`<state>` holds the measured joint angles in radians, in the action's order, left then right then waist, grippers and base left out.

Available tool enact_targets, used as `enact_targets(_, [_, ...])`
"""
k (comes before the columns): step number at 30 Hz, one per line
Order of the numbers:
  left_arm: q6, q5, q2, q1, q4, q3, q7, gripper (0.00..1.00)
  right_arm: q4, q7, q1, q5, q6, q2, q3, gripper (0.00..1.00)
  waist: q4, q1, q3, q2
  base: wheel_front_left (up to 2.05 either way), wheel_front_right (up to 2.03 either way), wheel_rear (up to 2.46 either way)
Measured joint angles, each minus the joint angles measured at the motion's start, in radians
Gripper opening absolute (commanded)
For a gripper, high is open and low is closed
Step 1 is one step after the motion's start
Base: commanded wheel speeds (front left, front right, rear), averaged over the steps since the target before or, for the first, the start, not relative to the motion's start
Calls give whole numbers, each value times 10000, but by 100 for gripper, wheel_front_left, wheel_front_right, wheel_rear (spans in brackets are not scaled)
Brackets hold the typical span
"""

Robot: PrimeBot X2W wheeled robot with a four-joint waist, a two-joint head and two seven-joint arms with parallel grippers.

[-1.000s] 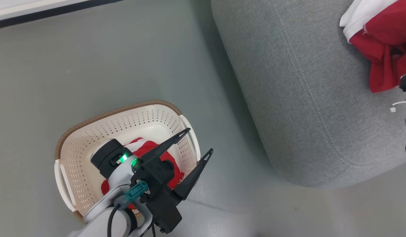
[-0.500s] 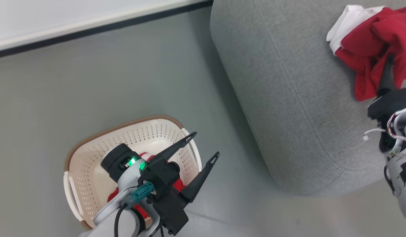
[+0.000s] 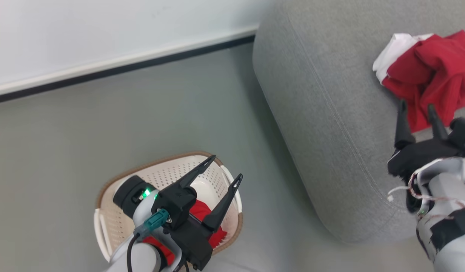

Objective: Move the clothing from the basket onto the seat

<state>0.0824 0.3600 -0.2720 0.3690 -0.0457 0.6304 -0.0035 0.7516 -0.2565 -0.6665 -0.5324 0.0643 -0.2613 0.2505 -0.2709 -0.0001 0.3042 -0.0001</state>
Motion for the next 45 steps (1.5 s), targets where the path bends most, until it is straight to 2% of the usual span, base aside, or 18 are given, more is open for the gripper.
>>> enact_targets(16, [-888,378,451,-812,-844,-667,-610,100,-2721,0,2122,848,19,211,477,100,1329,-1,-1188,0,0,0,0])
enact_targets(30, [-1632,819,431,-1817,-1181,-1503,-966,100,-4111,0,3592,1112,150,407,986,100,2415,0,-2311,0,0,0,0])
enact_targets(36, [-1799,884,426,-2338,-1152,-1956,-1152,100,-4587,15,4309,1118,247,408,1066,100,2797,0,-2767,-1,0,0,0])
enact_targets(45, [-1977,909,161,-2803,-1022,-2663,-1319,100,-5181,274,4916,1124,372,399,1058,100,2935,2,-2985,0,0,0,0])
